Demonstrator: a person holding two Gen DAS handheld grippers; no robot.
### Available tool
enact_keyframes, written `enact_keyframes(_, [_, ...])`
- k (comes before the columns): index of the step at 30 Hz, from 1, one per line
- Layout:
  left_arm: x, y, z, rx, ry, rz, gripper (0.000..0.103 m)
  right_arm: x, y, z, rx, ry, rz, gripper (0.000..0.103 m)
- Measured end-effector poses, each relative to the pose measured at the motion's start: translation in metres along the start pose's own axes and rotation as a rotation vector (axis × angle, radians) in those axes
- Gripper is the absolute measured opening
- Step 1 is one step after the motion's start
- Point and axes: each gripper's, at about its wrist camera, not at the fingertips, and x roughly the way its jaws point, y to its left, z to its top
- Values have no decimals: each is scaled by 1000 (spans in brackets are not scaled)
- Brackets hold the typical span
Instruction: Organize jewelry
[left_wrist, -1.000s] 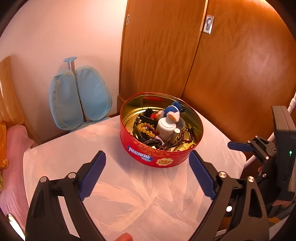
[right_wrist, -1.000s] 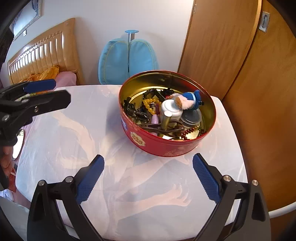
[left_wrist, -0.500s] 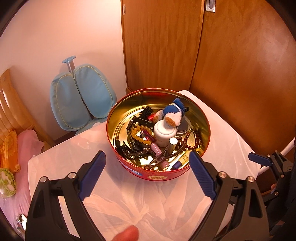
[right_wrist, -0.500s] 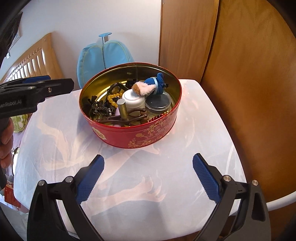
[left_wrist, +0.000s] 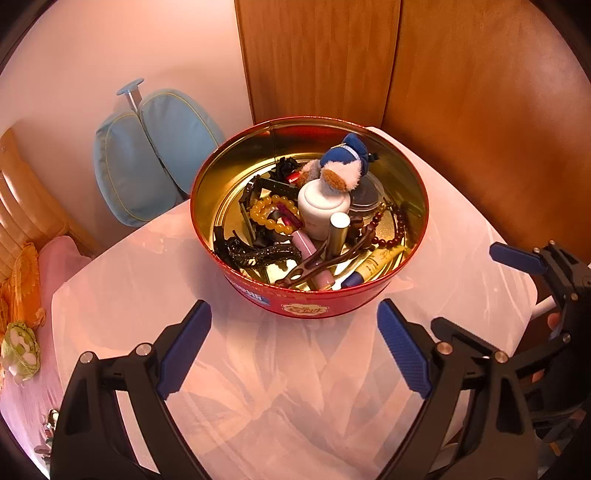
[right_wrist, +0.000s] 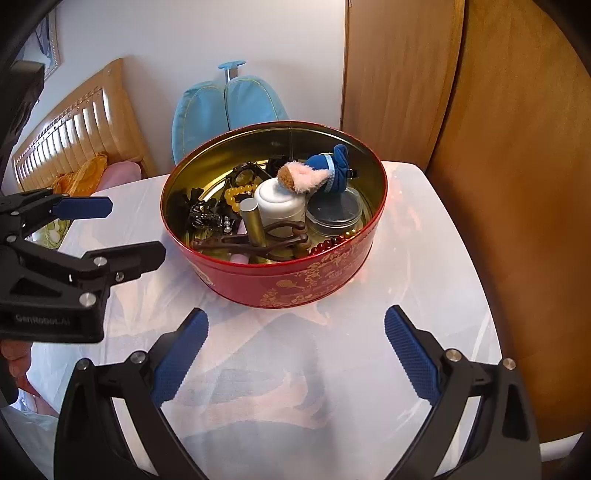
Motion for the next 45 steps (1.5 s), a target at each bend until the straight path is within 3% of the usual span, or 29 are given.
enact_keyframes(13, [-8,10,-7,-26,-3,39,89,5,9,7,-48,3,8,97])
enact_keyframes(18, [-7,32,-8,-98,9,115,91,4,6,3,-34,8,0,97])
enact_keyframes(45, [2,30,-28,-105,115,106,91,-5,2,-18,4,28,-25,97])
